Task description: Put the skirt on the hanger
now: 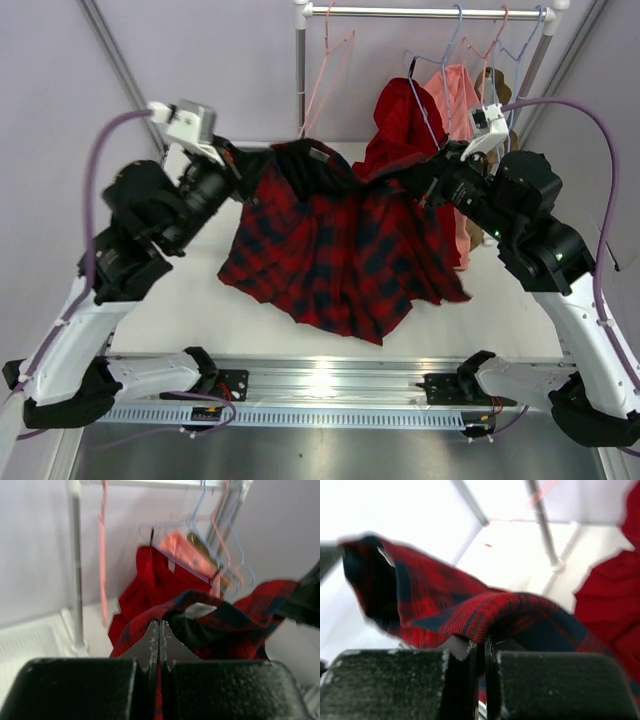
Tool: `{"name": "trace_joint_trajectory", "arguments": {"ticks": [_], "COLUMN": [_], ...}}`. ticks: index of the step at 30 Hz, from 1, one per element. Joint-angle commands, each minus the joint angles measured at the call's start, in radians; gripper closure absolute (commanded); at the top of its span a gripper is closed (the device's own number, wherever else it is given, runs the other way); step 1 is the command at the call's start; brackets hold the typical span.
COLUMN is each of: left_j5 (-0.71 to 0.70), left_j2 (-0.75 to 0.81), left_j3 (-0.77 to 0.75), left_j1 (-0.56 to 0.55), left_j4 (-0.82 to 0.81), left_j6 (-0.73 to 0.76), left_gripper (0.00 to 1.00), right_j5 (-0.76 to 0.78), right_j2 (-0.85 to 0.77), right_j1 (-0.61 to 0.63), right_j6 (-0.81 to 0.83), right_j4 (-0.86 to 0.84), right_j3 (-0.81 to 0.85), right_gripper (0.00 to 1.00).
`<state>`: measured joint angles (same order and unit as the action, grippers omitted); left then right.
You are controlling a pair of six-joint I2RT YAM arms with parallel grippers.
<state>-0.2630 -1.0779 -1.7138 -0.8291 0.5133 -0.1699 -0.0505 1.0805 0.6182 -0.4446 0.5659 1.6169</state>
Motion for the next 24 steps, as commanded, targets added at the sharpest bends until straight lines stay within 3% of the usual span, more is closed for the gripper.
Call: {"name": "trace_joint_trajectory", "arguments": {"ticks": [1, 6, 10, 13, 18, 24], "left_j5": [0.065, 0.186, 0.441, 0.444, 0.465, 0.484], "left_j2": [0.024, 0.059, 0.099, 0.134, 0.134, 0.069], "left_j3": [0.137, 0.405, 0.630, 0.749, 0.939, 1.117], "left_j1": [-0.004, 0.074, 0.310, 0.337, 0.338, 0.338], "left_j4": [-0.090, -0.206, -0.320, -0.349, -0.427, -0.521], "left_j6": [-0.130, -0.282, -0.459, -0.503, -0.597, -0.625], "left_gripper": [1.00, 1.00, 1.00, 1.00, 1.00, 1.00], "right_j5": [-0.118, -0.357, -0.635, -0.703, -0.770, -0.757], "right_j2": [-0.011, -0.031, -0.007, -0.065, -0.172, -0.252], "right_j1": [-0.092, -0.321, -0.465, -0.469, -0.463, -0.428], "right_j6": [-0.034, -0.091, -0.157, -0.178, -0.197, -0.171], "right_j4": [0.009, -0.078, -0.170, -0.211, -0.274, -0.238], "right_j3": [-0.055, -0.181, -0.322, -0.423, -0.756, -1.023], "right_gripper": [1.00, 1.00, 1.00, 1.00, 1.00, 0.97]}}
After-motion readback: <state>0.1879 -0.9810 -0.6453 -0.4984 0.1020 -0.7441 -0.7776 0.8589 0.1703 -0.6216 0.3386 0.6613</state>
